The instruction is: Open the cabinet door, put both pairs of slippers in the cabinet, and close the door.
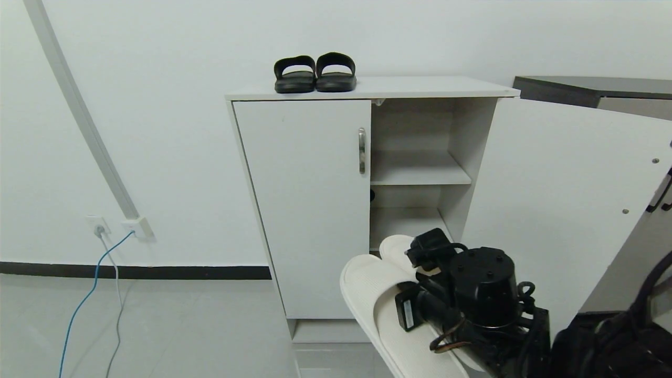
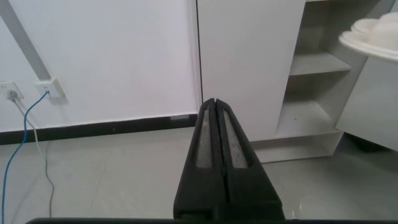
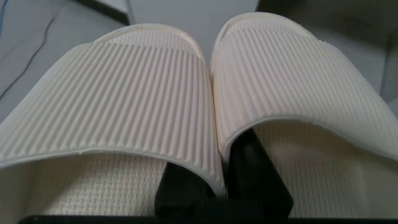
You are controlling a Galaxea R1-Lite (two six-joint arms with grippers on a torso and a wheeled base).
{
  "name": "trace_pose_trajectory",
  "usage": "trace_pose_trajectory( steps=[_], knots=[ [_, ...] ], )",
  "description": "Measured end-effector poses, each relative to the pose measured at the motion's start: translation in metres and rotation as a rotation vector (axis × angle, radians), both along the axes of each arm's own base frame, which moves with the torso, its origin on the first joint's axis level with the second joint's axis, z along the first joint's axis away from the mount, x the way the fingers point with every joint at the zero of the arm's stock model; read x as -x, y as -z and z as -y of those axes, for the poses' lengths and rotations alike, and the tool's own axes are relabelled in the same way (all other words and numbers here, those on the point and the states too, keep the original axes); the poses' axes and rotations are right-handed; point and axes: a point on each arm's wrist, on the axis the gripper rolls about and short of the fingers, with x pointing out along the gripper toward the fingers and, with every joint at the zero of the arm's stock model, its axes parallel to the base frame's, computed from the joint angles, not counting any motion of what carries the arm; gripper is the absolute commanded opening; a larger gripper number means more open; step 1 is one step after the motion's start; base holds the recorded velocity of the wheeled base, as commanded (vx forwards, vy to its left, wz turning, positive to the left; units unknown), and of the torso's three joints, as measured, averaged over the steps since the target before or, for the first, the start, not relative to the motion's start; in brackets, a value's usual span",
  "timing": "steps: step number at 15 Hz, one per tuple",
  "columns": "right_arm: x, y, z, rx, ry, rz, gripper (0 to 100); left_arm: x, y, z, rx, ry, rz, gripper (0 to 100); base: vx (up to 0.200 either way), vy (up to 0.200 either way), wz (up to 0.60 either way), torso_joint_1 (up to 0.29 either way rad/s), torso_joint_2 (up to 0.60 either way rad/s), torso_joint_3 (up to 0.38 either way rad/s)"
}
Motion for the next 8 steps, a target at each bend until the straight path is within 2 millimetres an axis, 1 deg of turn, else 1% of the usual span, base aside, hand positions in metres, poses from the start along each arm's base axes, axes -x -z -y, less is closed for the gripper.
trace_pose_trajectory(
  steps=[2, 5, 8],
  knots=[
    [-0.014, 0.005, -0.015, 0.004, 0.126, 0.033, 0, 0.0, 0.0, 0.0, 0.0, -0.001, 0.0, 0, 0.0, 0.0, 0.0, 0.0, 0.0, 0.0],
    [-0.033, 0.016, -0.032, 0.025, 0.312, 0.075, 0, 0.0, 0.0, 0.0, 0.001, 0.0, 0.0, 0, 0.0, 0.0, 0.0, 0.0, 0.0, 0.0],
    [-0.054, 0.03, -0.034, 0.01, 0.384, 0.066, 0, 0.0, 0.0, 0.0, 0.002, 0.0, 0.0, 0, 0.0, -0.2, 0.0, 0.001, 0.0, 0.004]
  ],
)
